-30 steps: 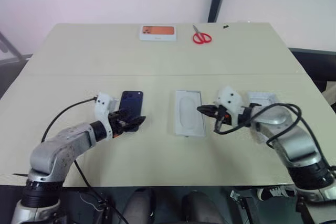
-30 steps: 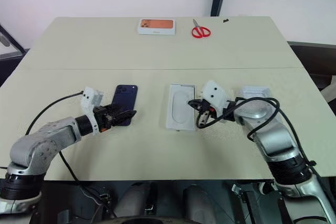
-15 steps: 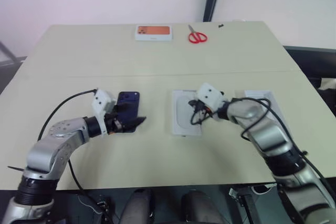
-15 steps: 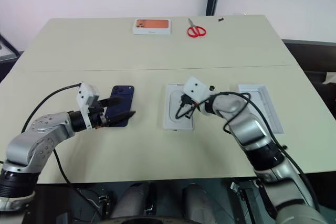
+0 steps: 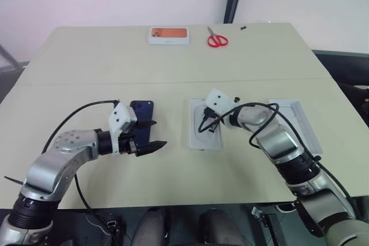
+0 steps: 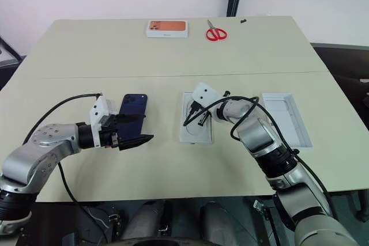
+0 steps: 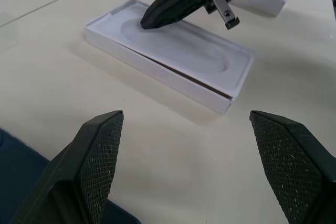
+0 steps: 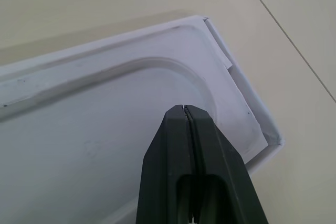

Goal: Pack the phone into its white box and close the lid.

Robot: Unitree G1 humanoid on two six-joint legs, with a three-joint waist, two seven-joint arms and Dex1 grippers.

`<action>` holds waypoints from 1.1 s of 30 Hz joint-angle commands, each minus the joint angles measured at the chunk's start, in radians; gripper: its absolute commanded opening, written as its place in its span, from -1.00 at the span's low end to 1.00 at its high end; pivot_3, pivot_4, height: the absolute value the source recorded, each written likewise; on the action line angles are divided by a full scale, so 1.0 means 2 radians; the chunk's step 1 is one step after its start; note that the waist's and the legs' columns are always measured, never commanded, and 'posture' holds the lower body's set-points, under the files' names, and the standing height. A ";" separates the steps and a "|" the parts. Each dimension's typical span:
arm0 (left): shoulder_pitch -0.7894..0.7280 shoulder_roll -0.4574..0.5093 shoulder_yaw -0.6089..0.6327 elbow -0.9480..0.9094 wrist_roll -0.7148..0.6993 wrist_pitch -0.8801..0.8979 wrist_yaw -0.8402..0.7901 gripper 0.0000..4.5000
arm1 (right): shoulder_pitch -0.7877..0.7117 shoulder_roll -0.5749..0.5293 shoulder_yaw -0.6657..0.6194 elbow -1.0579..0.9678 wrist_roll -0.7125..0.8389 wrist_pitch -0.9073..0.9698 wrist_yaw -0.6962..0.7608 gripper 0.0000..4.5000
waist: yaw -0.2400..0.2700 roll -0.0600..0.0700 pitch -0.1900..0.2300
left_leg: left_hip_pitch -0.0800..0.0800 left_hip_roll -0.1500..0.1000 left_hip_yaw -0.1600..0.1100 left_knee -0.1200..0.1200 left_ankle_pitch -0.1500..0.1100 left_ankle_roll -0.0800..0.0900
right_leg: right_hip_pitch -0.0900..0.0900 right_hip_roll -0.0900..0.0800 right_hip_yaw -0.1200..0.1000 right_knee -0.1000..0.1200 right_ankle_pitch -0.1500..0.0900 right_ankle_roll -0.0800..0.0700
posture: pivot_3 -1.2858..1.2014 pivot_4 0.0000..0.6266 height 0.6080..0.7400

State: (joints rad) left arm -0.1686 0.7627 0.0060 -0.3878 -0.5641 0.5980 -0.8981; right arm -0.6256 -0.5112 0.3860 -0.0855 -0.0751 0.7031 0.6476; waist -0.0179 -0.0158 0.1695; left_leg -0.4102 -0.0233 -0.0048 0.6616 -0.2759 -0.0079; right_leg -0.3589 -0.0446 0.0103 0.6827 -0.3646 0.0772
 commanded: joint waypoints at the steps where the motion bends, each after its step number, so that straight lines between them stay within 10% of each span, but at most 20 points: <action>1: 0.007 0.008 0.002 -0.016 0.012 -0.014 -0.008 0.81 | -0.012 0.005 0.002 -0.001 -0.011 -0.012 0.002 -0.99 | 0.000 0.000 0.000 | 0.000 0.000 0.000 0.000 0.000 0.000 | 0.000 0.000 0.000 0.000 0.000 0.000 | 0.03 -0.52 1.00; 33: 0.013 -0.018 0.038 -0.013 0.003 0.000 0.033 0.81 | 0.020 0.001 0.014 -0.023 -0.073 -0.061 0.036 -0.99 | 0.001 0.000 0.000 | 0.000 0.000 0.000 0.000 0.000 0.000 | 0.000 0.000 0.000 0.000 0.000 0.000 | 0.03 -0.52 1.00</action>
State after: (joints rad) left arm -0.1321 0.7256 0.0497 -0.3963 -0.5477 0.6020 -0.8403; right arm -0.5929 -0.5129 0.4128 -0.0986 -0.2145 0.5710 0.7138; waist -0.0163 -0.0156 0.1696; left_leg -0.4101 -0.0233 -0.0049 0.6616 -0.2759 -0.0079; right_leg -0.3589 -0.0444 0.0103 0.6831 -0.3646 0.0772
